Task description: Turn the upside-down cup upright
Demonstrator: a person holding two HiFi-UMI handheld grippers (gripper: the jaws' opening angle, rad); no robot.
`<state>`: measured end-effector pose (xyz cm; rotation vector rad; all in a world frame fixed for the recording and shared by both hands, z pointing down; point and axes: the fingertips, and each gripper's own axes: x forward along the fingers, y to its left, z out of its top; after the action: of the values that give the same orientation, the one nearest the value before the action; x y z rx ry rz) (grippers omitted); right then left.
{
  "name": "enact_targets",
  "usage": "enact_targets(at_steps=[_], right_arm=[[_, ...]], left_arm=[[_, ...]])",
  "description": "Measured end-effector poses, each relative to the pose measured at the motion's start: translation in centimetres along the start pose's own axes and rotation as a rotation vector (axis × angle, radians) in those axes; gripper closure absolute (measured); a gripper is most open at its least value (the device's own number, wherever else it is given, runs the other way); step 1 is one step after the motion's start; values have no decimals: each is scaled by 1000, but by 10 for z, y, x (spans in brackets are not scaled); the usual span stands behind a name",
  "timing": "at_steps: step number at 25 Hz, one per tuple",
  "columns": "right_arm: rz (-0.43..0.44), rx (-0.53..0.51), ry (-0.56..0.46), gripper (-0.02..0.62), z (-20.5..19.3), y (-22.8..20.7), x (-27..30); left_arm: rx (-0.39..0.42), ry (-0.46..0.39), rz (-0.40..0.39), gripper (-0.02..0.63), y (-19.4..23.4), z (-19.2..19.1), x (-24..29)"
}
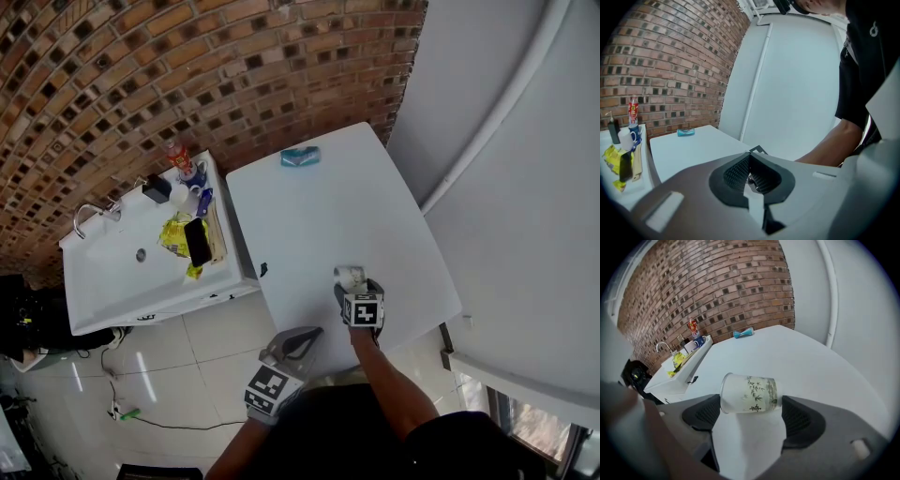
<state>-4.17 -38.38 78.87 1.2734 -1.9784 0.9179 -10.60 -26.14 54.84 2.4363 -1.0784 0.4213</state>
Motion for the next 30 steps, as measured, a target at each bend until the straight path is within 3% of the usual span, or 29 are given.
enact_targets(at_steps=[8, 17, 22, 25, 30], right_arm=[[170, 197, -48, 196, -8, 7, -6], [537, 714, -105, 196, -12, 25, -11], [652, 940, -132, 196, -15, 20, -13], [683, 995, -132, 195, -18, 20, -13], [690, 988, -114, 195, -23, 23, -16]], left_arm=[[11, 0, -3, 591, -9, -3, 1], [9, 9, -3, 591, -19, -8, 1], [13, 10, -6, 591, -23, -11, 4], [12, 8, -9, 591, -23, -11, 4], [5, 16, -28, 591, -27, -8, 4]])
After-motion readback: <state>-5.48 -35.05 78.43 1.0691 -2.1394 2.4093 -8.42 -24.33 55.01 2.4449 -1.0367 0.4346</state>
